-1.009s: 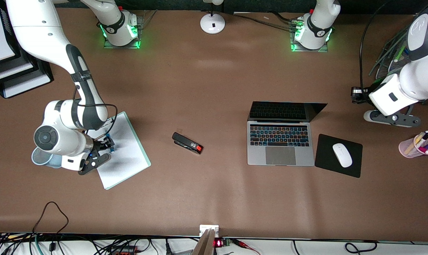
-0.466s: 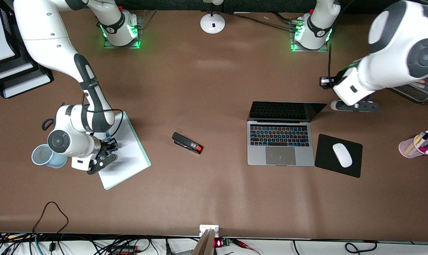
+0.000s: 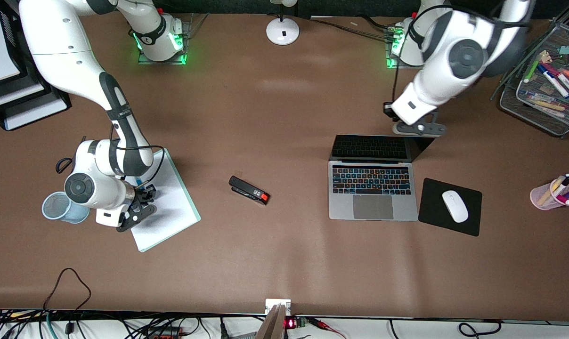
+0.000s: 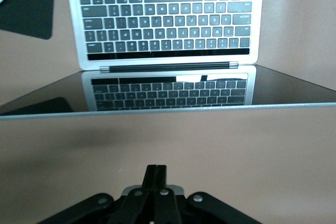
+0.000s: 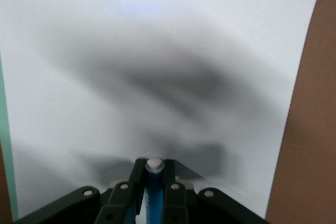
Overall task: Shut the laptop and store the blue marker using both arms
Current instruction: 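Carry the marker to the pen cup while the left gripper reaches the laptop lid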
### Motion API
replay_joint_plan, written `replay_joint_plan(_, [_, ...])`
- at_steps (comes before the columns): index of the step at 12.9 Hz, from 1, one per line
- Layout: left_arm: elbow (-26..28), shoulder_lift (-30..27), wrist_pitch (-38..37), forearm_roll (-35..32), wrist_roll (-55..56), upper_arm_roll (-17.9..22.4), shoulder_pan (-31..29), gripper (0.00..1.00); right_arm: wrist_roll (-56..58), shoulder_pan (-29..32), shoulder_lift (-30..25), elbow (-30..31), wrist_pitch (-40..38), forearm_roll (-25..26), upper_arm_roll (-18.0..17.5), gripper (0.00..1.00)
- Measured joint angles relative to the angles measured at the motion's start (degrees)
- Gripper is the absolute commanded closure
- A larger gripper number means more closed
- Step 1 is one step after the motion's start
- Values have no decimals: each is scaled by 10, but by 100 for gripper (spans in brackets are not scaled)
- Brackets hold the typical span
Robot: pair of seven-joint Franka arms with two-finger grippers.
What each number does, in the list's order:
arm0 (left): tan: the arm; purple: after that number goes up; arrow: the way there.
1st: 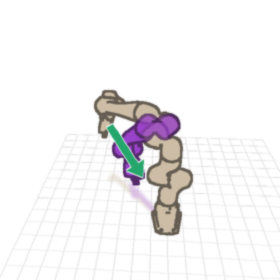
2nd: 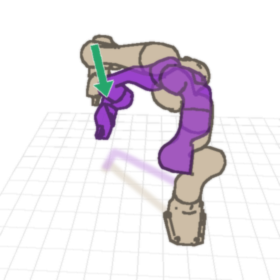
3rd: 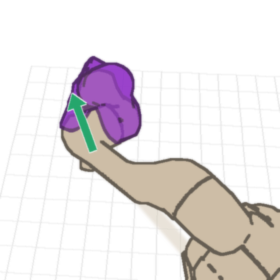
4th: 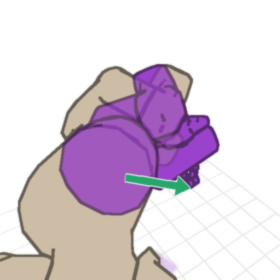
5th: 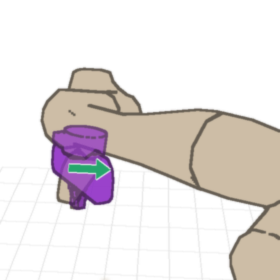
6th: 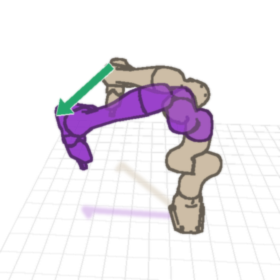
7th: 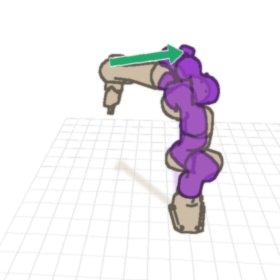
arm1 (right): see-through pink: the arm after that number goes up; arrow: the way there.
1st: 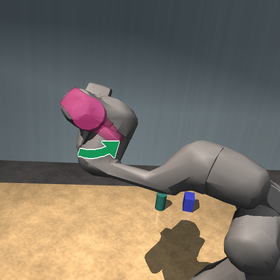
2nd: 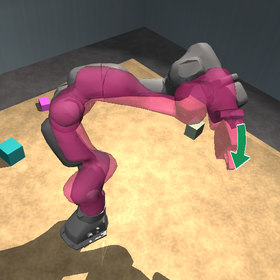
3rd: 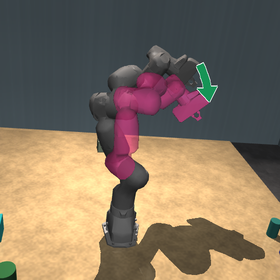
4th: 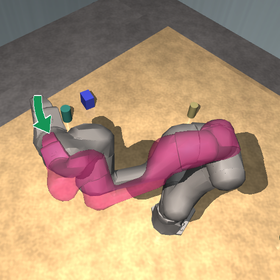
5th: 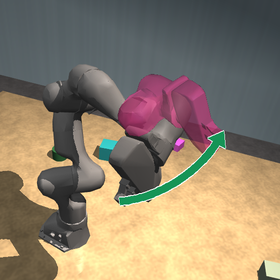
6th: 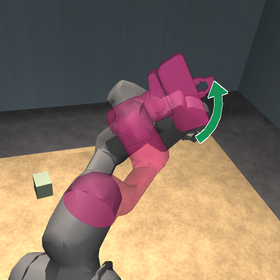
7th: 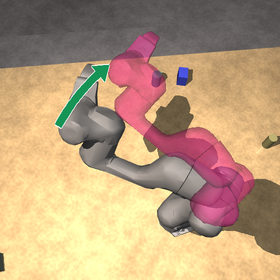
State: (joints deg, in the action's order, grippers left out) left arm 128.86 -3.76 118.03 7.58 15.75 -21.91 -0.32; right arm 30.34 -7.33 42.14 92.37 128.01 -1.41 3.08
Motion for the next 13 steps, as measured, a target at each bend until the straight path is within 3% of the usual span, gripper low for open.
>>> replay_joint_plan(3, [42,21,97,0,0,1,-3,100,0,1,-11,-19,-5,0,1,100])
replay_joint_plan(6, [55,47,178,-3,-4,0,-3,100,23,12,-33,-91,-95,-9,5,100])
replay_joint_plan(13, [56,71,305,-78,-6,1,-5,100,291,102,-59,-166,-211,-147,9,100])
